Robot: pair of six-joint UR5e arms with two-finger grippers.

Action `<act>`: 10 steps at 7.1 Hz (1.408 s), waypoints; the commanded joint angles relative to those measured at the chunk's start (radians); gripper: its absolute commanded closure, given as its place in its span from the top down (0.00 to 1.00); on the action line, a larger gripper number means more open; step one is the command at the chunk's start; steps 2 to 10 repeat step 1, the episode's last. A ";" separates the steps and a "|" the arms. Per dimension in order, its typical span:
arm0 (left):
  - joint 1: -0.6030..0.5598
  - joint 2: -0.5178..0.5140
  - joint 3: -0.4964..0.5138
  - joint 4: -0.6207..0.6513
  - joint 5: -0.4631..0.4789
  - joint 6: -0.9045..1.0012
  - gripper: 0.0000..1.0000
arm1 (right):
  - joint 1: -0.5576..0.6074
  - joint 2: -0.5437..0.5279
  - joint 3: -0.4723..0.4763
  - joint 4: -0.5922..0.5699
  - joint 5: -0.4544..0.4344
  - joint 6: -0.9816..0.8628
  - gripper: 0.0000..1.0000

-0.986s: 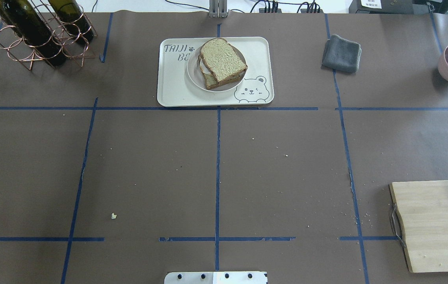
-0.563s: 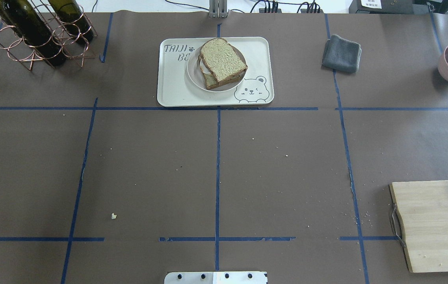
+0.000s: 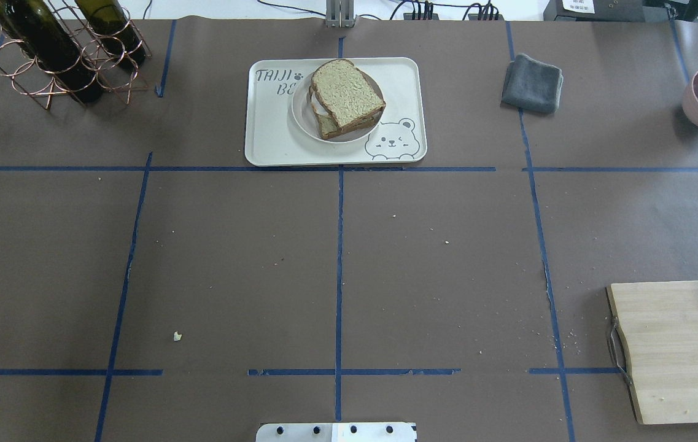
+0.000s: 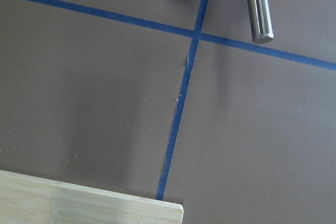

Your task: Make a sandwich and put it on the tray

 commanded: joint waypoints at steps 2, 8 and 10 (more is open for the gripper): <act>0.001 0.001 0.005 0.006 0.000 0.000 1.00 | -0.006 -0.003 0.001 0.000 0.000 -0.004 1.00; 0.001 0.001 0.005 0.006 0.000 0.000 1.00 | -0.006 -0.003 0.001 0.000 0.000 -0.004 1.00; 0.001 0.001 0.005 0.006 0.000 0.000 1.00 | -0.006 -0.003 0.001 0.000 0.000 -0.004 1.00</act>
